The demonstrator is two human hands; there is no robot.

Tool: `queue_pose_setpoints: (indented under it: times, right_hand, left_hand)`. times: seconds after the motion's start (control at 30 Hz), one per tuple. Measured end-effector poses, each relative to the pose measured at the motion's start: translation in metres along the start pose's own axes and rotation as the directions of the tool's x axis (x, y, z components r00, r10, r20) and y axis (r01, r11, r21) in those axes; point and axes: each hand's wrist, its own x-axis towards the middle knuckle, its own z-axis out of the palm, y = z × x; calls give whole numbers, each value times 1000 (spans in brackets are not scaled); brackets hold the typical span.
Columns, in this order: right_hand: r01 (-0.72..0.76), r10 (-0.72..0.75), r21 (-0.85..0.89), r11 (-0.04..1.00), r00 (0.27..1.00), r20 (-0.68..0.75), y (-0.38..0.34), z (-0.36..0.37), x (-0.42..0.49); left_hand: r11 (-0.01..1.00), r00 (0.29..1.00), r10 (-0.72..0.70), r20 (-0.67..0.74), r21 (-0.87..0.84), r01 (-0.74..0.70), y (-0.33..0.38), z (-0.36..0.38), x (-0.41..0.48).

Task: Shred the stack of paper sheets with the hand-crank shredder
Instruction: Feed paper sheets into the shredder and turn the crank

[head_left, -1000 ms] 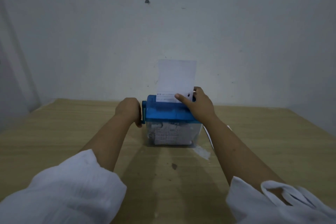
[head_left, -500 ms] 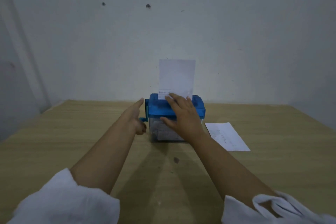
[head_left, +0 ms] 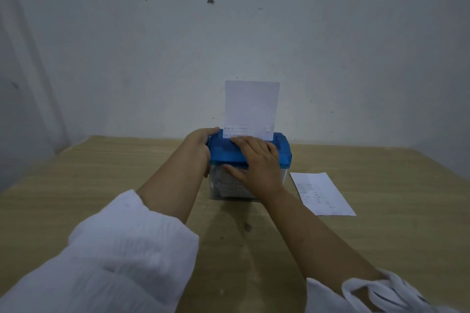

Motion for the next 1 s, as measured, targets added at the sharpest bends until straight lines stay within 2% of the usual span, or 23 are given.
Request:
queue_pose_setpoints:
  times: [0.13, 0.37, 0.53, 0.7, 0.83, 1.0]
  right_hand:
    - [15, -15, 24, 1000, 1000, -25, -2, -1, -1]
    - [-10, 10, -9, 1000, 998, -54, -3, 0, 0]
    - [-6, 2, -56, 998, 998, -61, -4, 3, 1]
    - [-34, 33, -55, 998, 999, -28, -5, 2, 3]
    - [-66, 66, -22, 998, 997, 30, -7, -1, 4]
    - [-89, 90, -19, 996, 993, 73, -8, -3, 4]
  left_hand:
    - [1000, 1000, 14, -28, -16, -14, -2, -7, 10]
    - [995, 998, 60, 20, -76, -58, -3, -18, 30]
    - [950, 960, 271, -64, -142, -278, -2, -11, 36]
    - [918, 941, 338, -14, -216, -333, -8, -10, 38]
    - [835, 862, 500, -80, -221, -505, -12, -8, 41]
    - [757, 783, 609, -131, -199, -622, -19, -9, 35]
